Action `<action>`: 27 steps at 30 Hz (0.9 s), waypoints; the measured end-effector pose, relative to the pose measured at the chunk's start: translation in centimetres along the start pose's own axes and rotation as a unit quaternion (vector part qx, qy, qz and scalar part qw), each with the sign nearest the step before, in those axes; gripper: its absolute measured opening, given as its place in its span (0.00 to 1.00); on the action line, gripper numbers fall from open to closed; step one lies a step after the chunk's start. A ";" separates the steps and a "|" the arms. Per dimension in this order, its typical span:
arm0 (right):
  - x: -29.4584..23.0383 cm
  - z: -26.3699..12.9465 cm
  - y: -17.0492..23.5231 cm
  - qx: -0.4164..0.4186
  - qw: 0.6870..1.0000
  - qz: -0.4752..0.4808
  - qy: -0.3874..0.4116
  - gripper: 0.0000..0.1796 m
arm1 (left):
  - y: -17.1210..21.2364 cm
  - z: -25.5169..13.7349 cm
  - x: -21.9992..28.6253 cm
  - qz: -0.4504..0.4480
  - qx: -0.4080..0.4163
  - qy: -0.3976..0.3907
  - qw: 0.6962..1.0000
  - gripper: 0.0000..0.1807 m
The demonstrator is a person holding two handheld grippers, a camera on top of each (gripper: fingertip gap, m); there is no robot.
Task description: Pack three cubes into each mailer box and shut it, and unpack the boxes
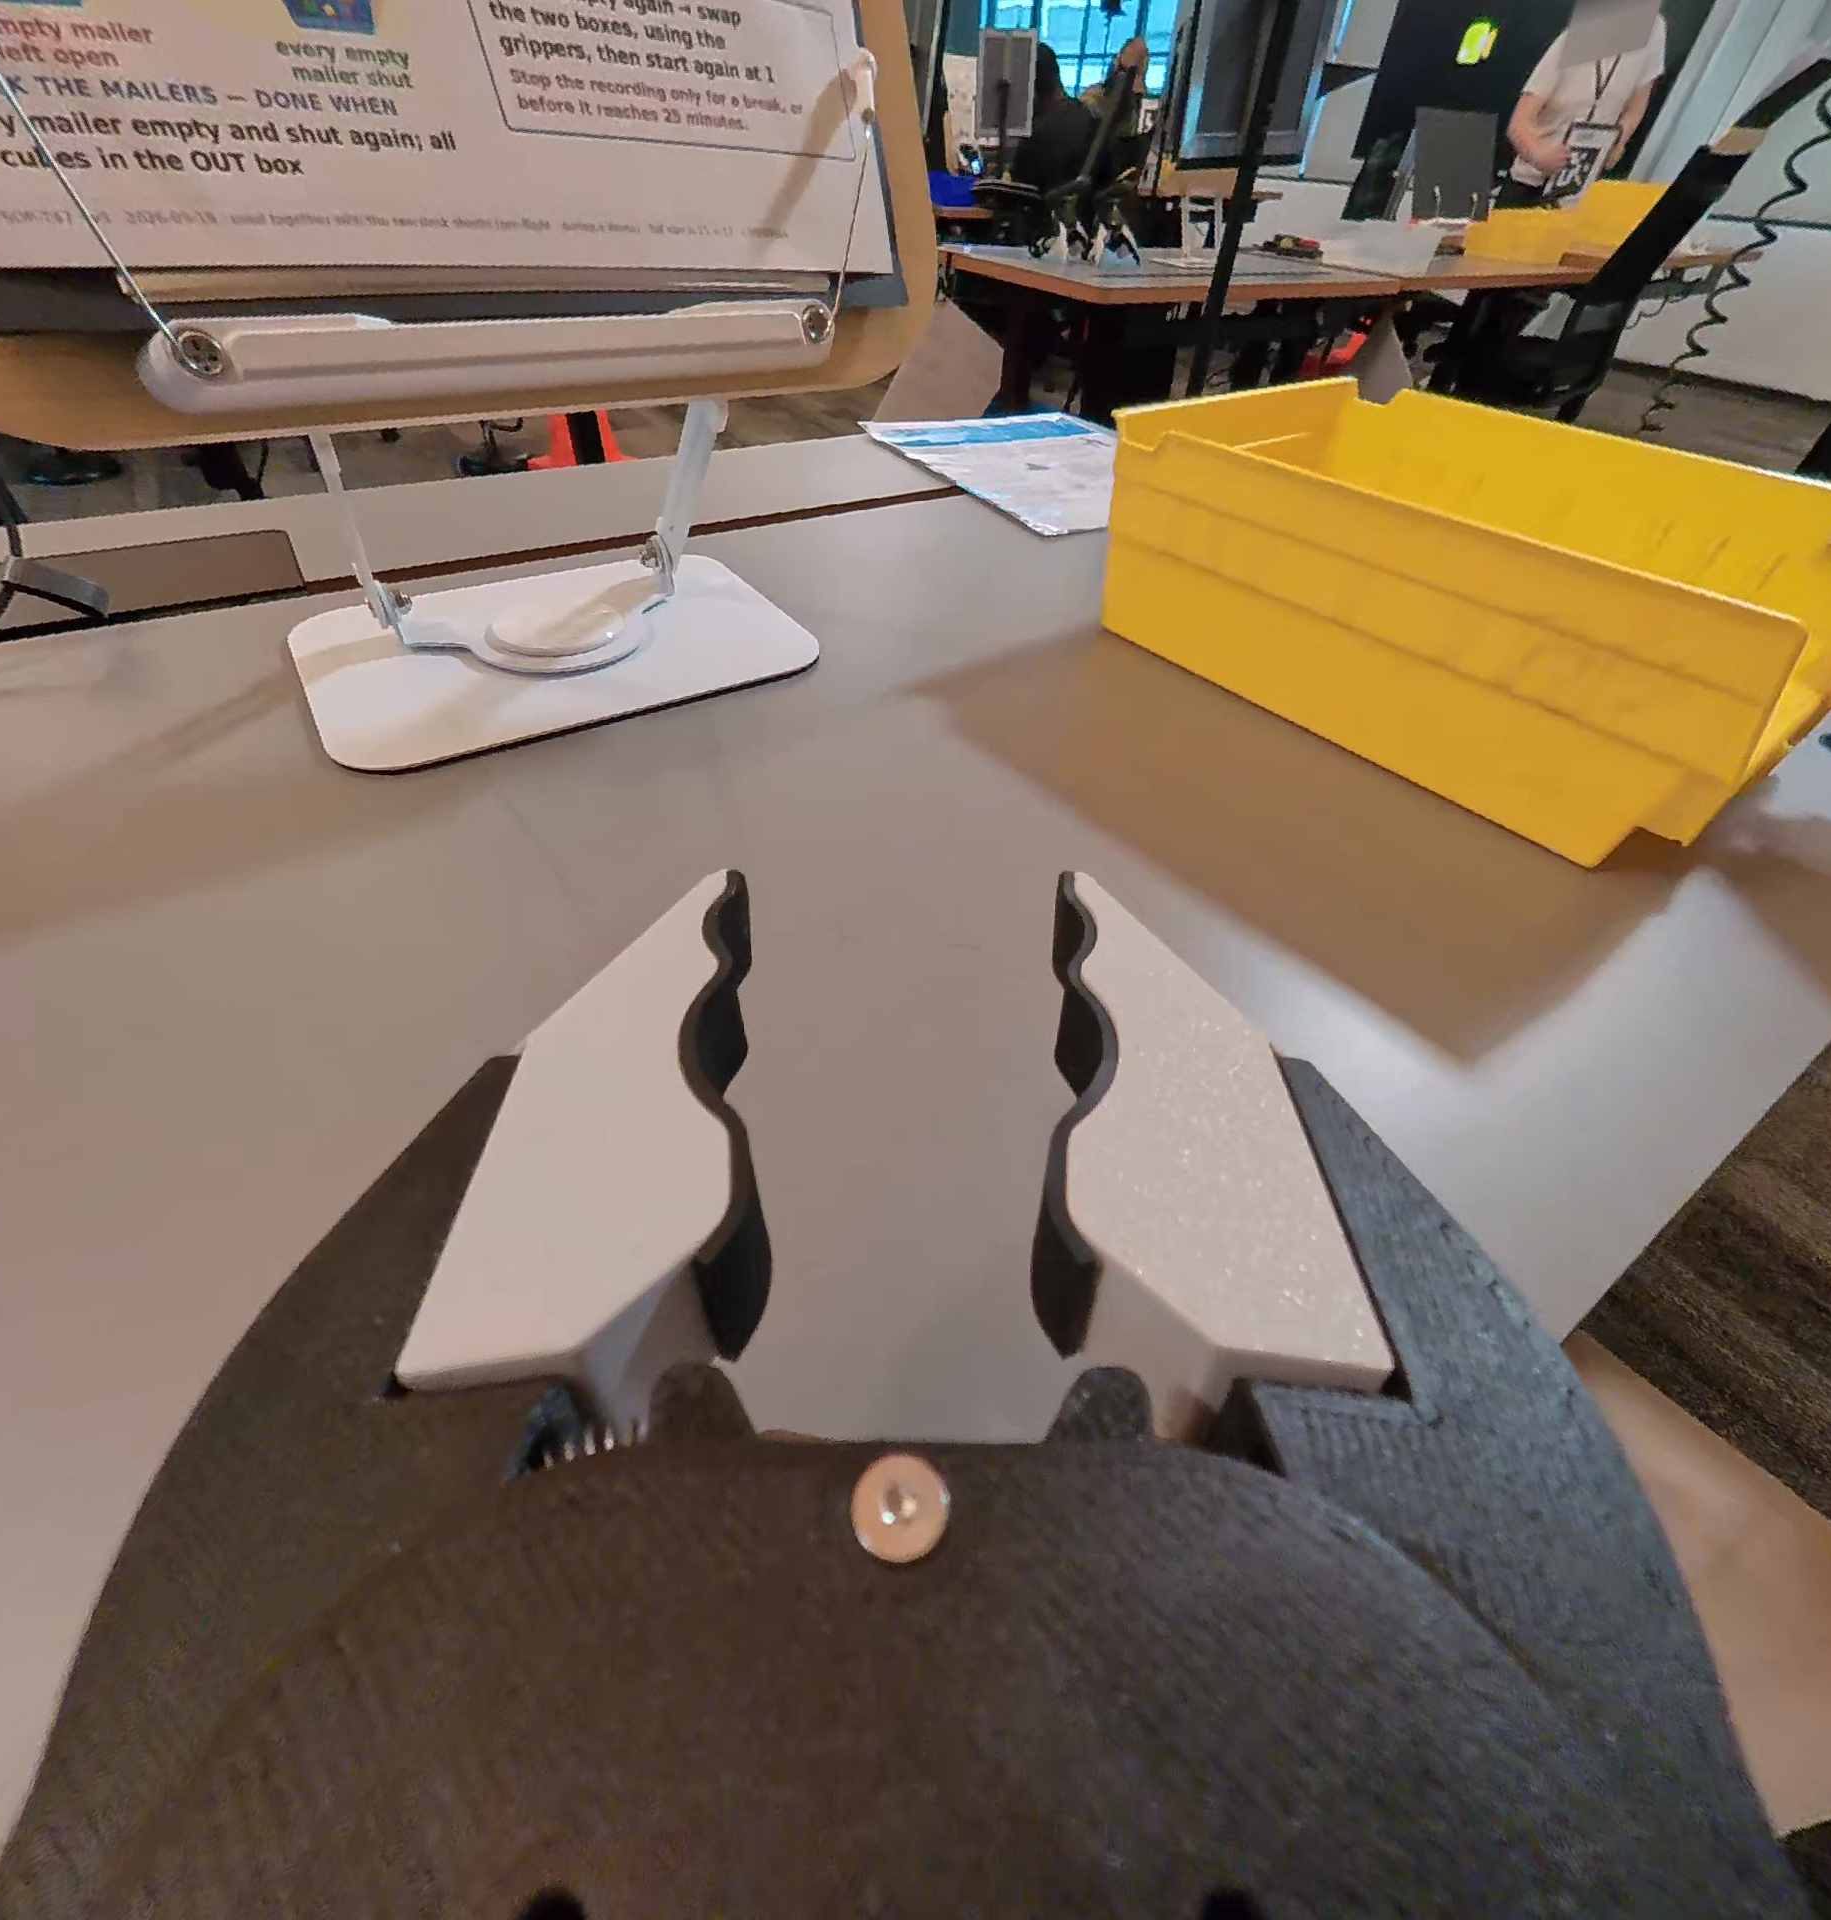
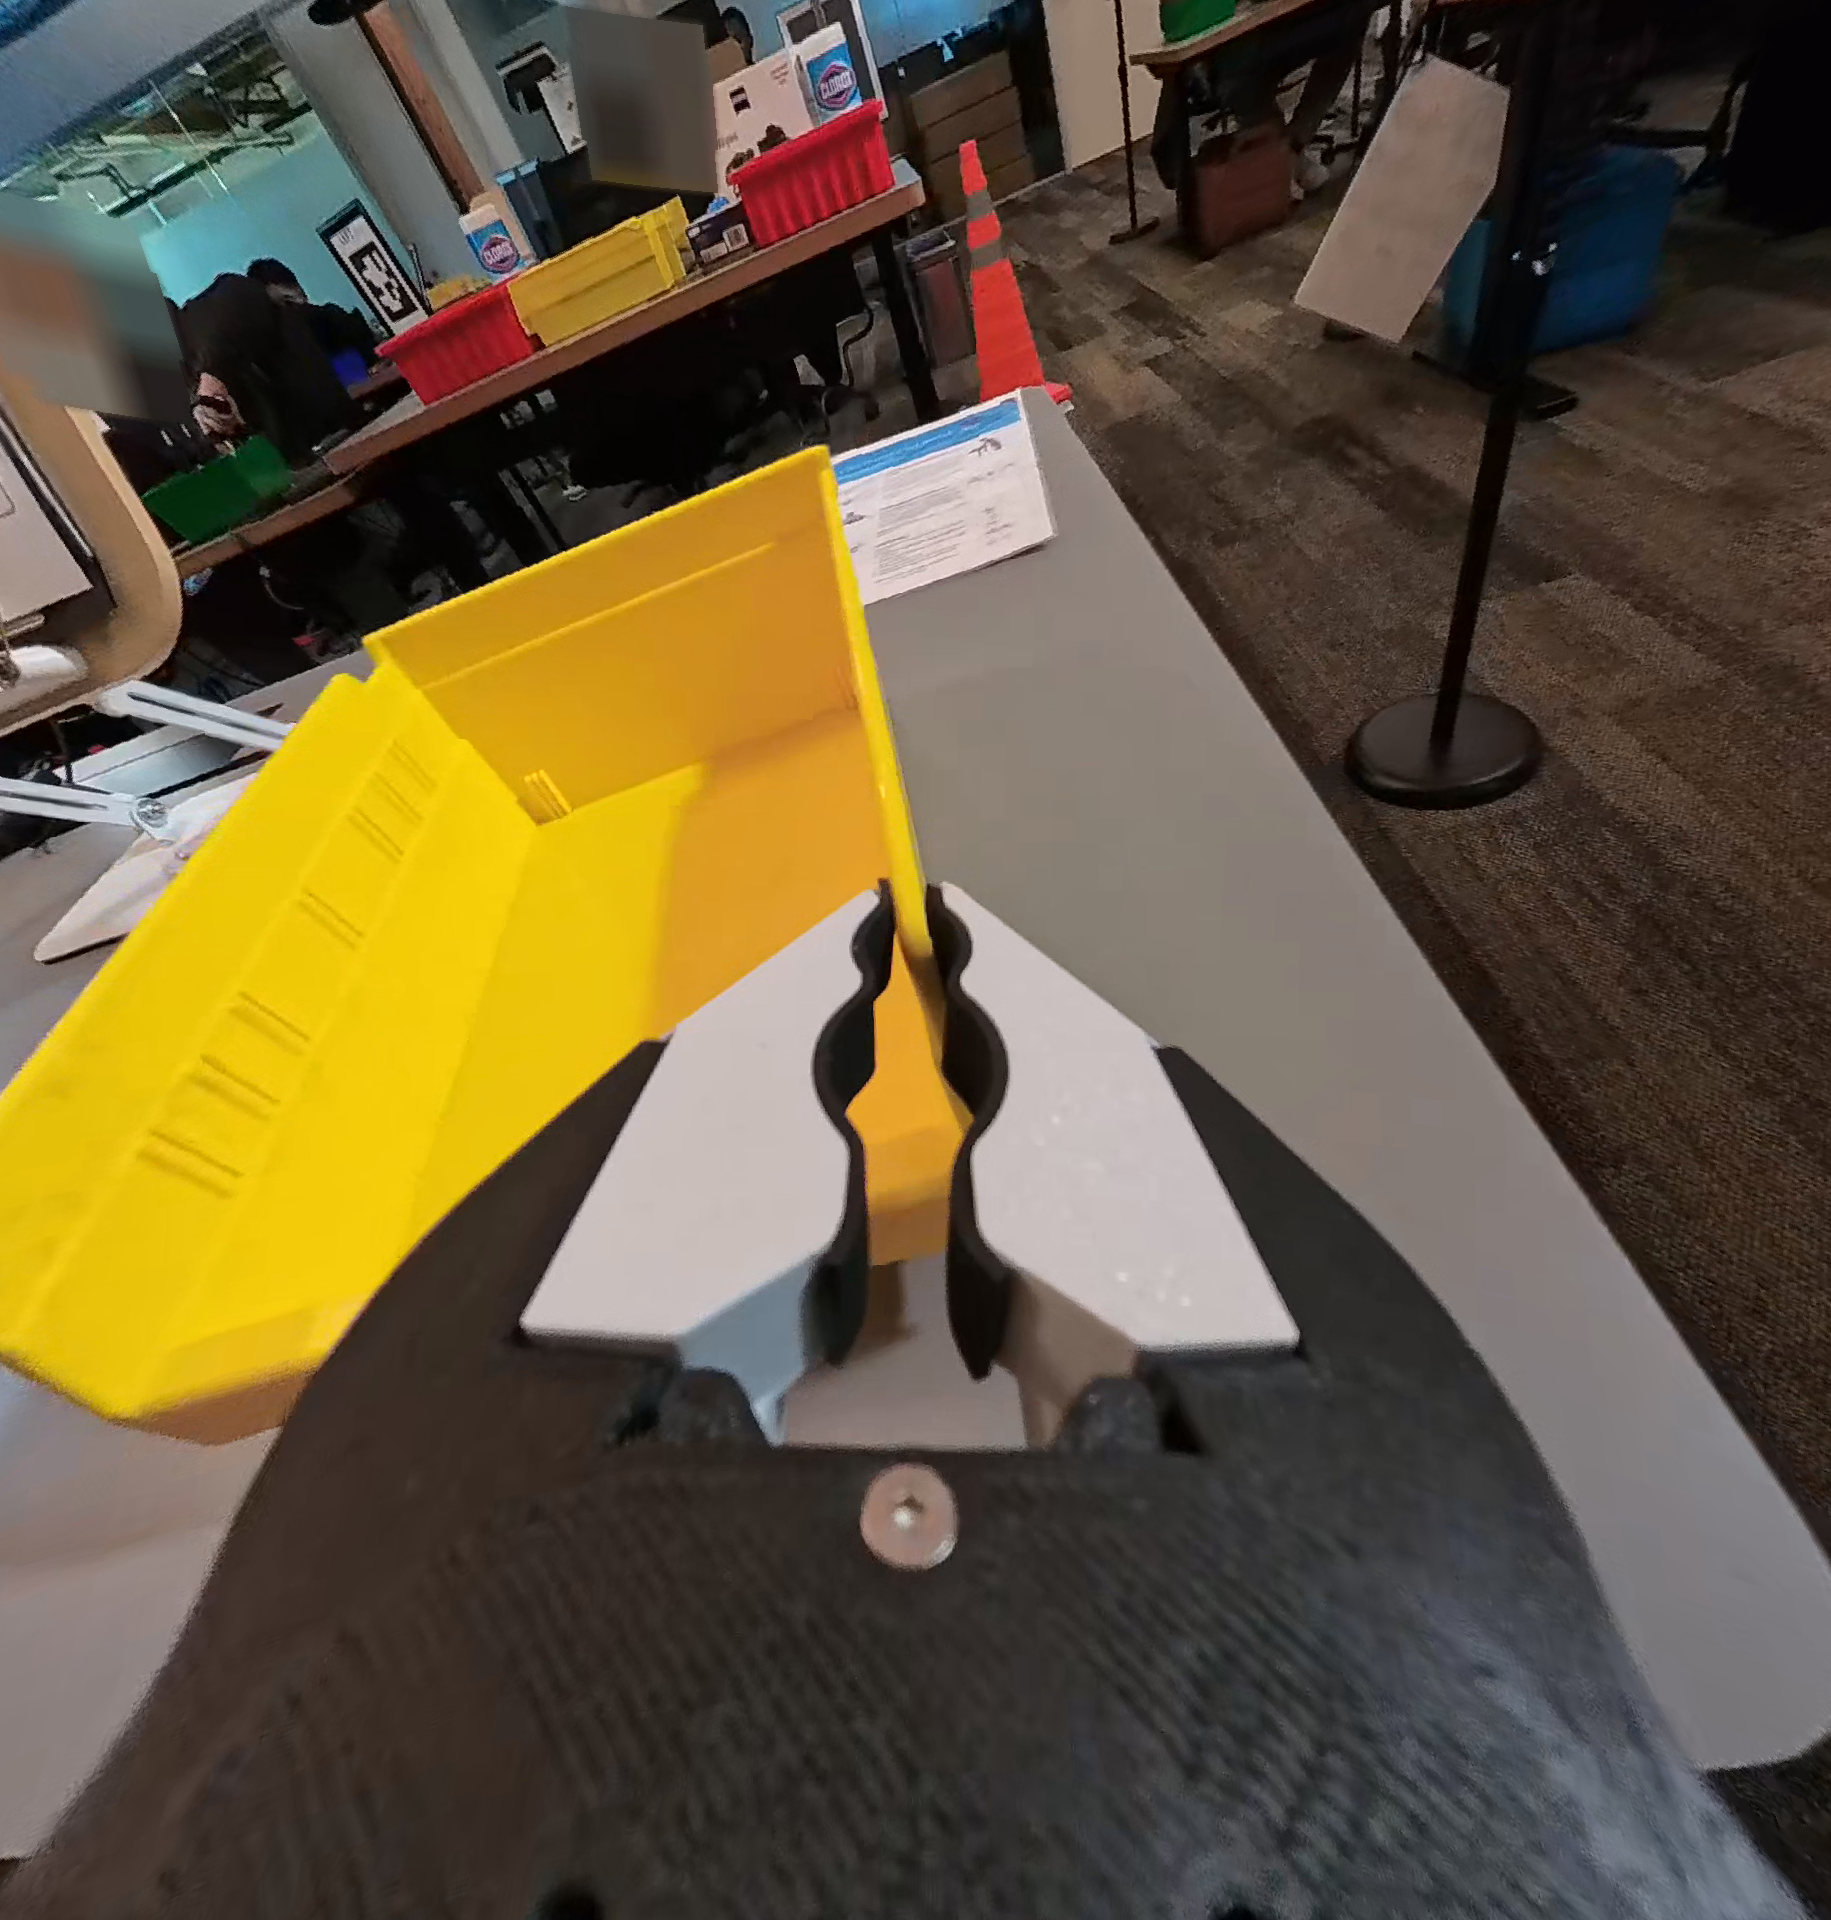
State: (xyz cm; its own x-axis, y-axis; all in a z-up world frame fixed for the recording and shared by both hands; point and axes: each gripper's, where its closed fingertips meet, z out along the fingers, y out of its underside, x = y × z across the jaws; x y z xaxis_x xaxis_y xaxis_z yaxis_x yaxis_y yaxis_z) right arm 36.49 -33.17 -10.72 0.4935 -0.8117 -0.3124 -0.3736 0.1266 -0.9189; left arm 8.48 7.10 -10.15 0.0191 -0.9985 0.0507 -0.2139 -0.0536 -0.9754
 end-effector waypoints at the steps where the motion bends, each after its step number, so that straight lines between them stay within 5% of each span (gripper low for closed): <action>1: 0.1 0.0 -0.1 0.000 1.000 0.000 0.000 0.02 | 0.1 0.1 0.0 0.002 -0.003 0.000 1.000 0.32; 27: 1.3 -1.3 -0.2 0.019 1.000 0.000 0.011 0.02 | 0.0 1.1 0.7 0.009 0.000 0.015 1.000 0.32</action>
State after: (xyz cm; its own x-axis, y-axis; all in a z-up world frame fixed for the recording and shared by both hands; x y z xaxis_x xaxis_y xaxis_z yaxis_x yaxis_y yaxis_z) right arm 36.14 -35.00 -10.64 0.4767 -0.8235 -0.3075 -0.3432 0.1476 -0.9276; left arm 9.54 6.42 -10.31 -0.0140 -0.9991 0.0398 -0.2141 -0.0359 -0.9761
